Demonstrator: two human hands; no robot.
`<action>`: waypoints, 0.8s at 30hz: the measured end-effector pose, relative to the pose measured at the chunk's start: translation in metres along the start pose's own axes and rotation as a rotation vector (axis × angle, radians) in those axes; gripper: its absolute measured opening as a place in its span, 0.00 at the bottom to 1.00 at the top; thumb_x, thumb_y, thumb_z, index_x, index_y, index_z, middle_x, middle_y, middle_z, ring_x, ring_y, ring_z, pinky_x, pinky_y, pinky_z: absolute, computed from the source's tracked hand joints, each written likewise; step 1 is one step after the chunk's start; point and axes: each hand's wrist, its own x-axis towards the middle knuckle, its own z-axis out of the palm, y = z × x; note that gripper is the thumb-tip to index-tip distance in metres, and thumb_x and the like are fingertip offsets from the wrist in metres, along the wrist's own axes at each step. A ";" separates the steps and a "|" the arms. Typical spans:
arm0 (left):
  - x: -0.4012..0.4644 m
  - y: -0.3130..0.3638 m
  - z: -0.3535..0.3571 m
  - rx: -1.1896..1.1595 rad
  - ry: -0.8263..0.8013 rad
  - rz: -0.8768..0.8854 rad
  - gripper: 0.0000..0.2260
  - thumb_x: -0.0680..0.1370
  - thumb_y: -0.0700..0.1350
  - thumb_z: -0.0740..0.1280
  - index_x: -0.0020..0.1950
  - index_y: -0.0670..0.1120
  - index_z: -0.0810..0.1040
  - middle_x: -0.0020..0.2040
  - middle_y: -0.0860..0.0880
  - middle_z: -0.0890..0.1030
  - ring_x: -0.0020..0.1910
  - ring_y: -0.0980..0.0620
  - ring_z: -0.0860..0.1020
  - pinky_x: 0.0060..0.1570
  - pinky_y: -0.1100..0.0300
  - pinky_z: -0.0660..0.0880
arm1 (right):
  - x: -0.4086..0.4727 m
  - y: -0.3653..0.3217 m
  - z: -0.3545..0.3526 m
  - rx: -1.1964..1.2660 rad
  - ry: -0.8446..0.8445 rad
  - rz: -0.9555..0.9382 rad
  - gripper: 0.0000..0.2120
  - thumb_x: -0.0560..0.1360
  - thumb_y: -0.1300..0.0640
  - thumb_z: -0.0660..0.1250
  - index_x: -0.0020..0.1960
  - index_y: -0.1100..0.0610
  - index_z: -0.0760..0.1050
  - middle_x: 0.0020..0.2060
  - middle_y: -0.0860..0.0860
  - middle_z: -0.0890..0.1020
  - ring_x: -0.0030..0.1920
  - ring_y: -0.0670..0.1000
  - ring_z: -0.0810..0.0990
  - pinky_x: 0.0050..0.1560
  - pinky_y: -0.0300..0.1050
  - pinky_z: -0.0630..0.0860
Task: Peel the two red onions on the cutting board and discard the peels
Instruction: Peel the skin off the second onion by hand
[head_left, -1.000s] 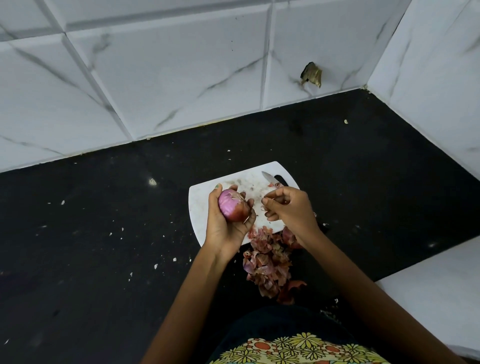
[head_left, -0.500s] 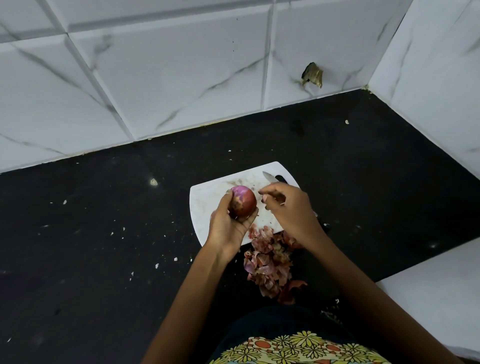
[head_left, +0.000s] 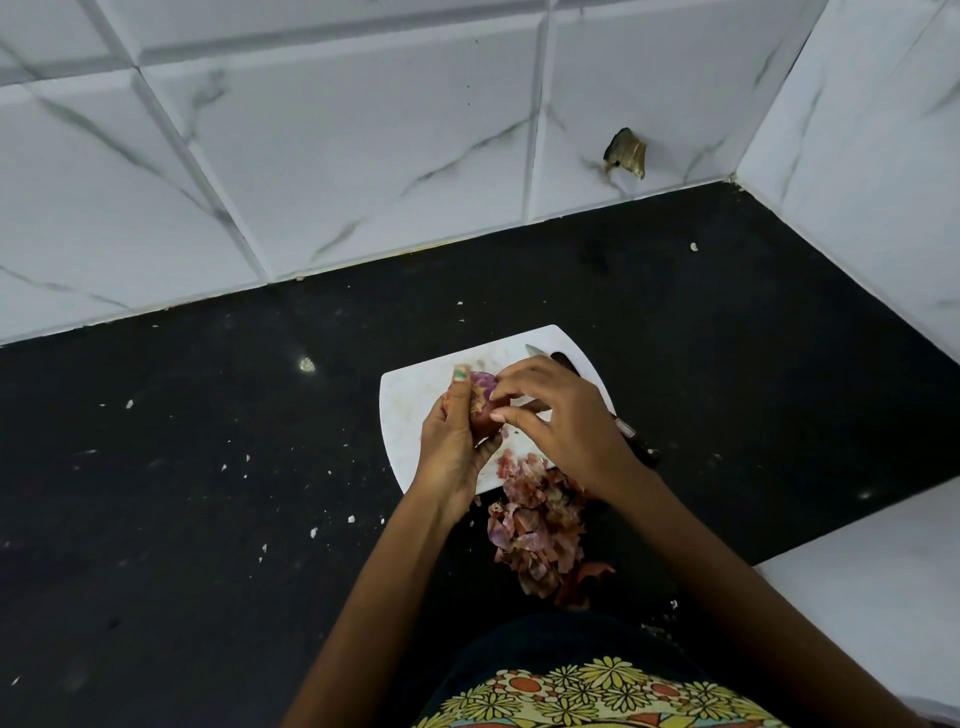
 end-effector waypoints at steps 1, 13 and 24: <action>0.000 0.000 0.000 0.010 0.003 0.004 0.22 0.78 0.59 0.60 0.58 0.41 0.77 0.40 0.49 0.79 0.37 0.57 0.78 0.36 0.65 0.77 | 0.001 0.000 0.000 -0.012 -0.002 -0.004 0.05 0.72 0.60 0.71 0.47 0.58 0.81 0.47 0.51 0.80 0.48 0.48 0.79 0.50 0.47 0.79; 0.001 0.002 -0.003 -0.023 -0.006 -0.082 0.23 0.78 0.61 0.59 0.55 0.42 0.78 0.41 0.46 0.82 0.33 0.57 0.78 0.31 0.66 0.76 | 0.001 0.003 -0.003 0.235 -0.133 0.244 0.03 0.79 0.62 0.61 0.51 0.58 0.72 0.49 0.49 0.75 0.53 0.46 0.77 0.52 0.45 0.80; 0.000 0.005 -0.007 -0.241 -0.092 -0.215 0.27 0.78 0.64 0.57 0.53 0.41 0.76 0.34 0.46 0.80 0.29 0.56 0.77 0.28 0.65 0.76 | -0.007 0.023 0.003 0.258 0.151 0.531 0.03 0.78 0.66 0.62 0.48 0.60 0.74 0.38 0.55 0.80 0.37 0.53 0.82 0.34 0.40 0.80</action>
